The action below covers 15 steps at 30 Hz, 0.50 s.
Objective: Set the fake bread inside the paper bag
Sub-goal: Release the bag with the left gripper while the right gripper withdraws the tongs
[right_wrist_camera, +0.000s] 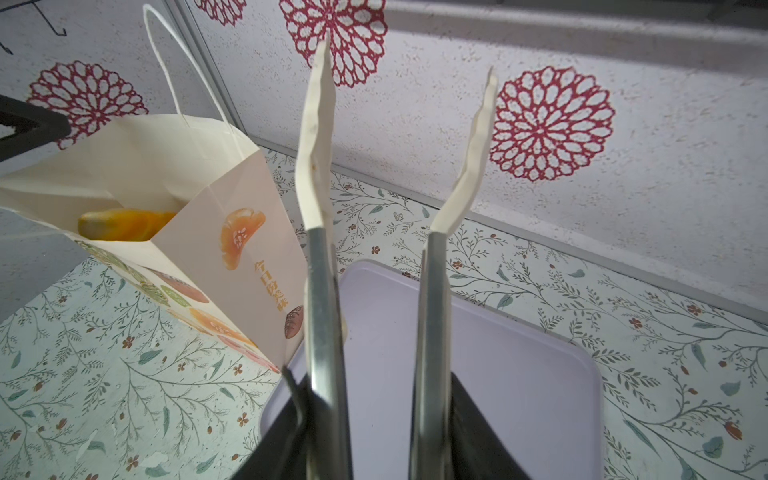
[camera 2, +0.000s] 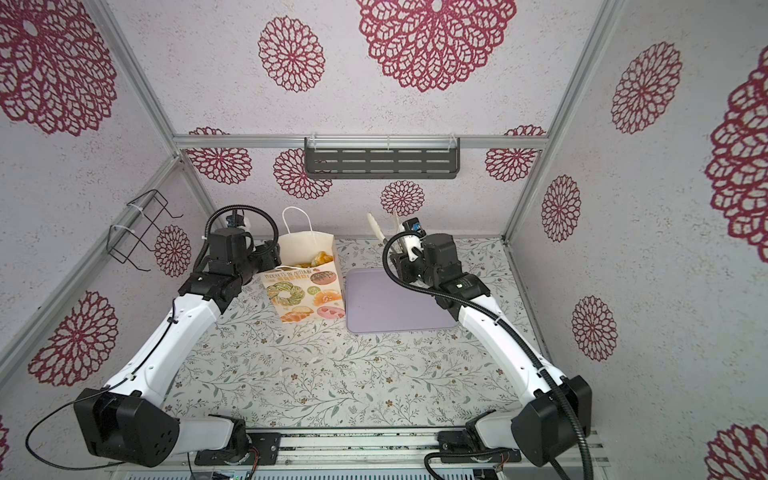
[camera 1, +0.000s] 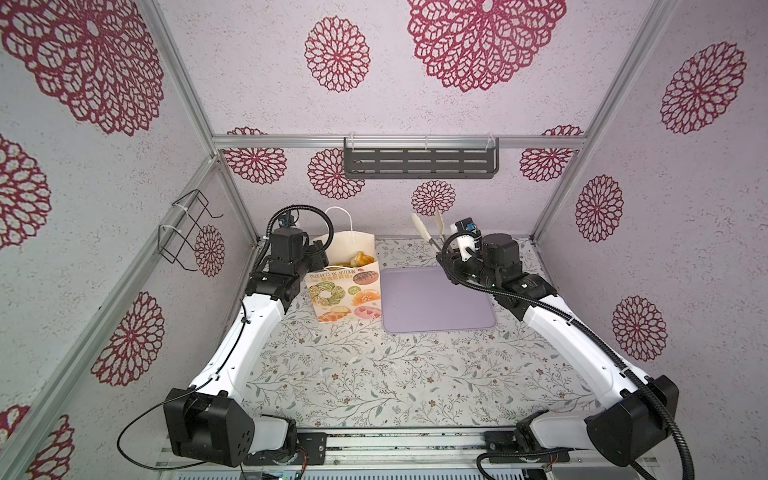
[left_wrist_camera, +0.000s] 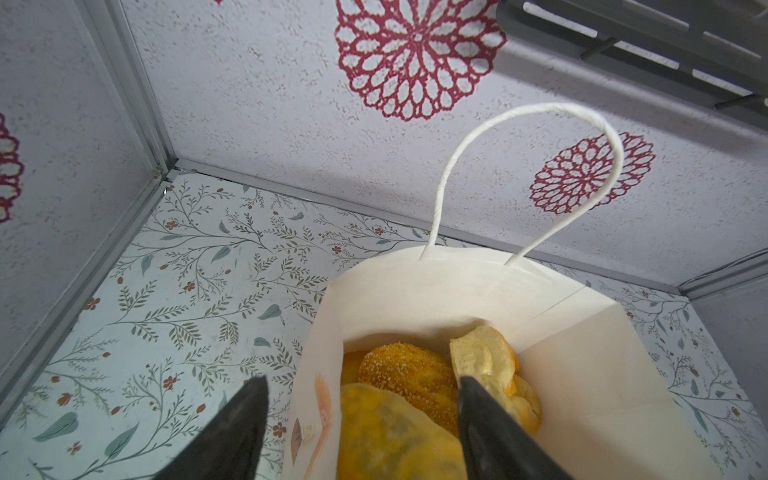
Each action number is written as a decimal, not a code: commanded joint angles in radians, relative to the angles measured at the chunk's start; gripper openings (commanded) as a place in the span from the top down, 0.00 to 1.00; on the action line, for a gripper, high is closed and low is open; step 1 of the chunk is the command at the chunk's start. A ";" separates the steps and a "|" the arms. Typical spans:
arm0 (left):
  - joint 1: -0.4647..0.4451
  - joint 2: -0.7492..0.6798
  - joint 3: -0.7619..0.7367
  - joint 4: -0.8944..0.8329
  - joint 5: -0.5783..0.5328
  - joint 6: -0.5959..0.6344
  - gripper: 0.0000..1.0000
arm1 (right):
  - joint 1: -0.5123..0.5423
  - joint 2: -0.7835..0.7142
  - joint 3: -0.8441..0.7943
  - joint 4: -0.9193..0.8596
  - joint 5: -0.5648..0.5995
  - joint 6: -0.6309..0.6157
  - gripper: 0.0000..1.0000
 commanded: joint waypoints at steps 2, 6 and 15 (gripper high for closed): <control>-0.006 0.002 0.045 -0.010 -0.022 -0.003 0.14 | -0.027 -0.031 -0.008 0.089 -0.012 -0.020 0.54; -0.002 -0.008 0.060 -0.018 -0.032 -0.001 0.02 | -0.051 -0.036 -0.020 0.093 -0.003 -0.026 0.54; 0.059 -0.030 0.066 -0.049 -0.093 -0.048 0.03 | -0.107 -0.054 -0.064 0.105 0.042 -0.044 0.54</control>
